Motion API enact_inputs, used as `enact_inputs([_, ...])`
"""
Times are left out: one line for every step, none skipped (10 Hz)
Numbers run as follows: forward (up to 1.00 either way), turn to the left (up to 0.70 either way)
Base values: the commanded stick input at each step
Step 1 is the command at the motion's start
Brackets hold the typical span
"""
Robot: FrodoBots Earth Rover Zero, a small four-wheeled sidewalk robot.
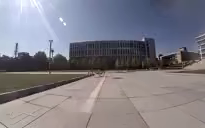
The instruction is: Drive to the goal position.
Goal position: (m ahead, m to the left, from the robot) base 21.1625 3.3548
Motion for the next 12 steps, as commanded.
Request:
enact_inputs([0.06, 0.00])
enact_inputs([0.06, 0.00])
enact_inputs([0.06, 0.00])
enact_inputs([0.06, 0.00])
enact_inputs([0.06, 0.00])
enact_inputs([0.06, 0.00])
enact_inputs([0.06, 0.00])
enact_inputs([0.06, 0.00])
enact_inputs([0.06, 0.00])
enact_inputs([0.06, 0.00])
enact_inputs([0.06, 0.00])
enact_inputs([0.06, 0.00])
